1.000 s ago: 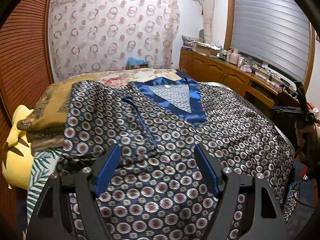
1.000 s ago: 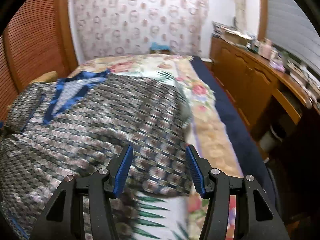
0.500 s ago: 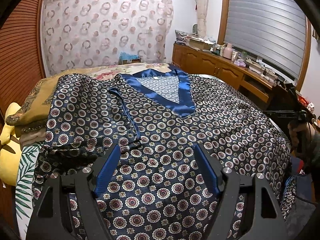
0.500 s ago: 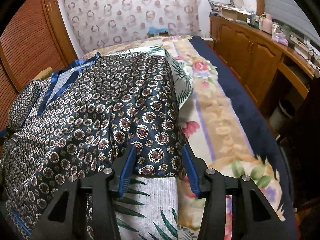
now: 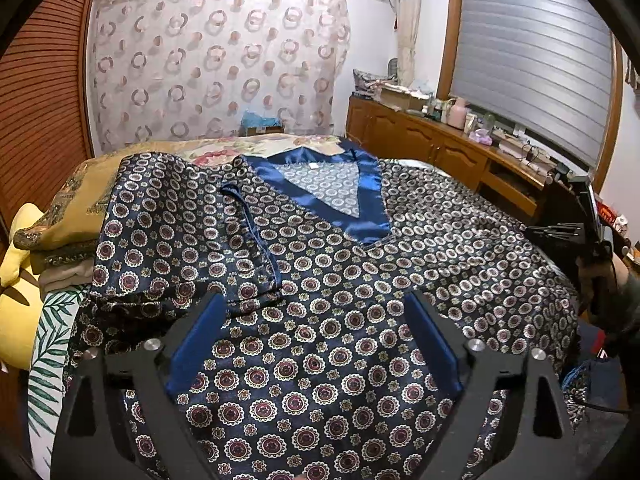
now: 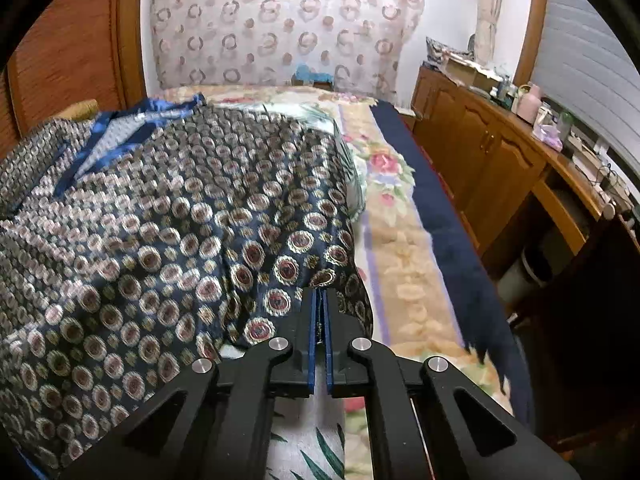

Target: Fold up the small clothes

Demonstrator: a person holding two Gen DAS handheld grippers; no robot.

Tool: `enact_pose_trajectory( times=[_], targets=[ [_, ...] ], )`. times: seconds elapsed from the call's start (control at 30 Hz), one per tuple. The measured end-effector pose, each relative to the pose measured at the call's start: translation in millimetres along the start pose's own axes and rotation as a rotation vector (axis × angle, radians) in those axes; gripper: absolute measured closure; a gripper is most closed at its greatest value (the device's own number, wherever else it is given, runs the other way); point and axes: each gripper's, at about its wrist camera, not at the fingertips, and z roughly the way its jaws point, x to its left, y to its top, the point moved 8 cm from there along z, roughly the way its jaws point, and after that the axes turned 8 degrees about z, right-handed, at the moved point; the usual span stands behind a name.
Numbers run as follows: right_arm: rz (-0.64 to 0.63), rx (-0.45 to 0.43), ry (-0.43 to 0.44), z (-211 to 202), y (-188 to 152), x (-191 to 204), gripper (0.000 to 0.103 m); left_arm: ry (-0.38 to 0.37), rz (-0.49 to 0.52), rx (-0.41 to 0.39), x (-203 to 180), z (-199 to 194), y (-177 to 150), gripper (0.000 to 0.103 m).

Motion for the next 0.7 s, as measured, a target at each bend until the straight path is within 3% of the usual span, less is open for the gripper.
enact_pose_trajectory(
  times=[0.33, 0.53, 0.7],
  targets=[
    [-0.047, -0.135, 0.135, -41.3, 34.1, 51.7, 0.100, 0.009, 0.002, -0.001, -1.6, 0.0, -0.8, 0.009],
    [-0.104, -0.088, 0.221, -40.6, 17.6, 97.0, 0.100, 0.017, 0.009, -0.005, -1.0, -3.7, 0.4, 0.009],
    [-0.117, -0.016, 0.249, -31.1, -4.4, 106.9, 0.100, 0.021, 0.013, -0.011, -1.0, -6.8, 1.1, 0.009]
  ],
)
